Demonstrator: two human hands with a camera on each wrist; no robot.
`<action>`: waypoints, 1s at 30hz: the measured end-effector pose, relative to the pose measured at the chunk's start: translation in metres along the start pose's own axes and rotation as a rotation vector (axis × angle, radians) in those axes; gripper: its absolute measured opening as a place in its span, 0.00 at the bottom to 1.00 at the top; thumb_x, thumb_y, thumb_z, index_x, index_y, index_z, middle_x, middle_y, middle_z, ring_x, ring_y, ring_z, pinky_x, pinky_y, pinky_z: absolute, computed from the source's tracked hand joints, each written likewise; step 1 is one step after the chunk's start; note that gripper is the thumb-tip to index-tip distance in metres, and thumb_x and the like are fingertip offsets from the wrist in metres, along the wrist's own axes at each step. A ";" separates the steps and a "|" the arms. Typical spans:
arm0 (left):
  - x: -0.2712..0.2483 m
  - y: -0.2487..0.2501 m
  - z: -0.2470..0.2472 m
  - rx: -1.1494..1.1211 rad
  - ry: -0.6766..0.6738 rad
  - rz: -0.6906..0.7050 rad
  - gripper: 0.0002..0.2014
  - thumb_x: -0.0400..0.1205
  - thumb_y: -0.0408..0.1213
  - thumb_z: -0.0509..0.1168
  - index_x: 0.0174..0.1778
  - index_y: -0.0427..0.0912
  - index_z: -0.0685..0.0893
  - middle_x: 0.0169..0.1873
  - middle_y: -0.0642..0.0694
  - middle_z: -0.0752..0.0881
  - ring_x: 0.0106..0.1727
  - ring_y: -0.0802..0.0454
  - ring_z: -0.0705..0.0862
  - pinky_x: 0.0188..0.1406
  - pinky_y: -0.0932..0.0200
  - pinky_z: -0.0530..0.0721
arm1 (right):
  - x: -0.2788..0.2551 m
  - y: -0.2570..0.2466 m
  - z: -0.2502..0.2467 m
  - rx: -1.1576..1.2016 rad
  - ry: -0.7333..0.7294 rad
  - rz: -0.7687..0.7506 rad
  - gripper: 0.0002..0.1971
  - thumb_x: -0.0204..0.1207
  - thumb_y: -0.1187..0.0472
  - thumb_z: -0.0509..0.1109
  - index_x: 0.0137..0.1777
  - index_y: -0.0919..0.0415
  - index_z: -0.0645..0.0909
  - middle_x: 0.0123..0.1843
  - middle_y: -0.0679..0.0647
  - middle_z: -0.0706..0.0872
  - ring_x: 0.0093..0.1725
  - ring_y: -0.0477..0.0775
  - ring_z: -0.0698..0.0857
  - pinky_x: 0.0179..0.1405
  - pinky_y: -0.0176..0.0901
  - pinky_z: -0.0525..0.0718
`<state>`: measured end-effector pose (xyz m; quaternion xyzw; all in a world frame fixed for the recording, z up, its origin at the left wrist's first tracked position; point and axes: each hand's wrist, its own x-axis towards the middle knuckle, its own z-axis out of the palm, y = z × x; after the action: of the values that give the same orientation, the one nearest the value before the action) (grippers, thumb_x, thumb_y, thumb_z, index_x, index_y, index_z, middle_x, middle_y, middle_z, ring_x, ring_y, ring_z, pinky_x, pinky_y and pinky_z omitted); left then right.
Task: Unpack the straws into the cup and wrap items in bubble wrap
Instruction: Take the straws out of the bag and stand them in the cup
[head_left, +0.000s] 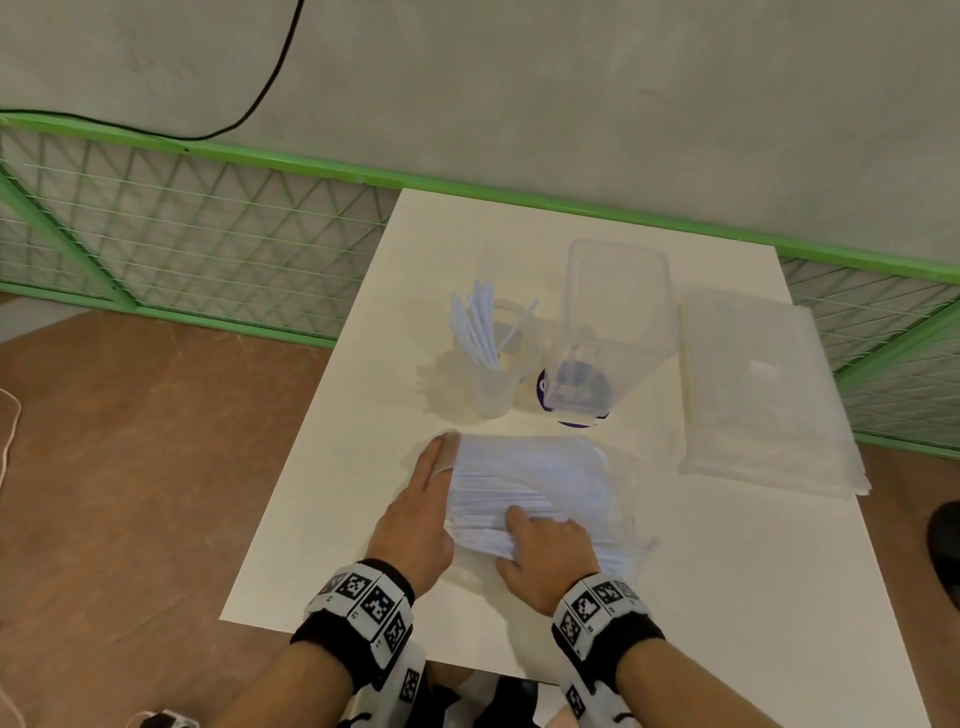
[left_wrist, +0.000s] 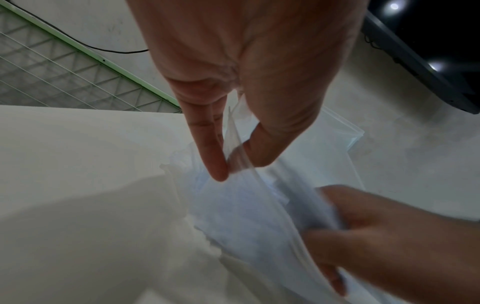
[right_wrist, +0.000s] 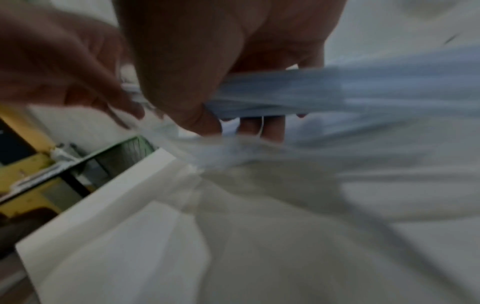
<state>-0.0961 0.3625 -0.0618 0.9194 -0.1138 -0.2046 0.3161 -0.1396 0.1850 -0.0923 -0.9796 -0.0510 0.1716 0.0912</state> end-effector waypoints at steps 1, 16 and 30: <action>0.001 -0.001 0.000 -0.003 0.003 0.003 0.53 0.74 0.20 0.61 0.86 0.59 0.38 0.85 0.63 0.40 0.66 0.46 0.80 0.50 0.59 0.80 | -0.003 0.002 -0.005 0.038 0.016 0.011 0.17 0.79 0.46 0.60 0.62 0.55 0.71 0.52 0.52 0.87 0.51 0.61 0.86 0.47 0.48 0.77; 0.005 -0.004 0.004 -0.003 0.024 0.030 0.54 0.72 0.20 0.62 0.85 0.59 0.38 0.85 0.62 0.41 0.68 0.47 0.80 0.45 0.58 0.82 | -0.023 0.004 -0.038 0.958 0.205 0.215 0.11 0.74 0.61 0.73 0.31 0.59 0.78 0.27 0.50 0.79 0.28 0.47 0.78 0.32 0.40 0.80; 0.006 -0.004 0.001 -0.025 0.010 0.021 0.52 0.73 0.20 0.62 0.86 0.58 0.42 0.85 0.63 0.43 0.70 0.46 0.78 0.53 0.54 0.83 | -0.013 0.017 -0.115 0.840 0.227 0.119 0.11 0.71 0.66 0.72 0.29 0.70 0.80 0.24 0.58 0.84 0.24 0.54 0.82 0.27 0.42 0.80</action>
<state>-0.0905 0.3630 -0.0668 0.9151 -0.1195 -0.1982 0.3301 -0.1107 0.1478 0.0147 -0.8713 0.0902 0.0736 0.4768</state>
